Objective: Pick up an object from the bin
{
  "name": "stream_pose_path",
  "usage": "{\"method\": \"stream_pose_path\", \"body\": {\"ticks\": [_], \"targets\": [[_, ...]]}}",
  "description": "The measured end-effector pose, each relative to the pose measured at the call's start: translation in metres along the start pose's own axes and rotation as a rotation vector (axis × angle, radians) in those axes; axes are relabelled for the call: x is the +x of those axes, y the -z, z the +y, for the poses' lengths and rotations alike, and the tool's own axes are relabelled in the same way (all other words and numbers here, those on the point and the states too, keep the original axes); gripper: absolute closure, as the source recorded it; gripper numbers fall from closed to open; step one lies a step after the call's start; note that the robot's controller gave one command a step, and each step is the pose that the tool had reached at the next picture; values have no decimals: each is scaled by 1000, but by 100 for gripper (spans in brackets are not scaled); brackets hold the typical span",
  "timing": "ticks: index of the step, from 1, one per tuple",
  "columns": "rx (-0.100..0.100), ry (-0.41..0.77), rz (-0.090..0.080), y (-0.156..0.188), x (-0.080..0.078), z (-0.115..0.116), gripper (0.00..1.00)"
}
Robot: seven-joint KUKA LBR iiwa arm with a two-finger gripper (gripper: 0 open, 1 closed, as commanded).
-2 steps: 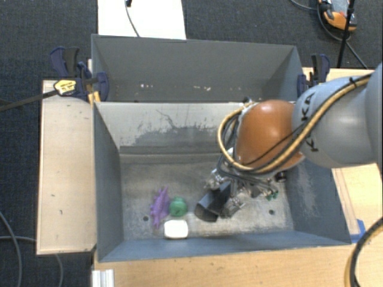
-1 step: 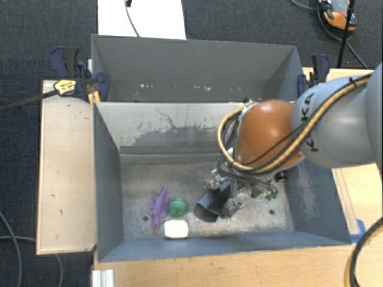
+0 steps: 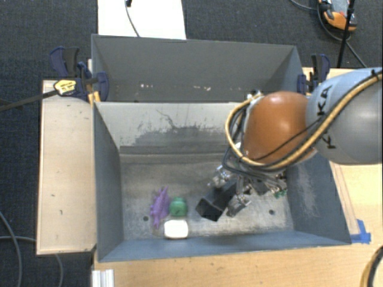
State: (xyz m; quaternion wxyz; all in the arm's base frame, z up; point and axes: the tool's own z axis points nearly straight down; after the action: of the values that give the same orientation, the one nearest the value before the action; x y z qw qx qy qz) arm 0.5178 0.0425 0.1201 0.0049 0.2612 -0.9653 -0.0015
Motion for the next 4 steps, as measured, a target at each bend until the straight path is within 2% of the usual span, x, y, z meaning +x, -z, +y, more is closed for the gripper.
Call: {"method": "stream_pose_path", "body": {"ticks": [1,2,3,4], "targets": [[4,-3,-8,72,-11,-2,0],[10,-4,-19,110,-20,-4,0],[19,474,-18,-19,-2,-1,100],[21,474,-19,-19,-2,-2,100]]}}
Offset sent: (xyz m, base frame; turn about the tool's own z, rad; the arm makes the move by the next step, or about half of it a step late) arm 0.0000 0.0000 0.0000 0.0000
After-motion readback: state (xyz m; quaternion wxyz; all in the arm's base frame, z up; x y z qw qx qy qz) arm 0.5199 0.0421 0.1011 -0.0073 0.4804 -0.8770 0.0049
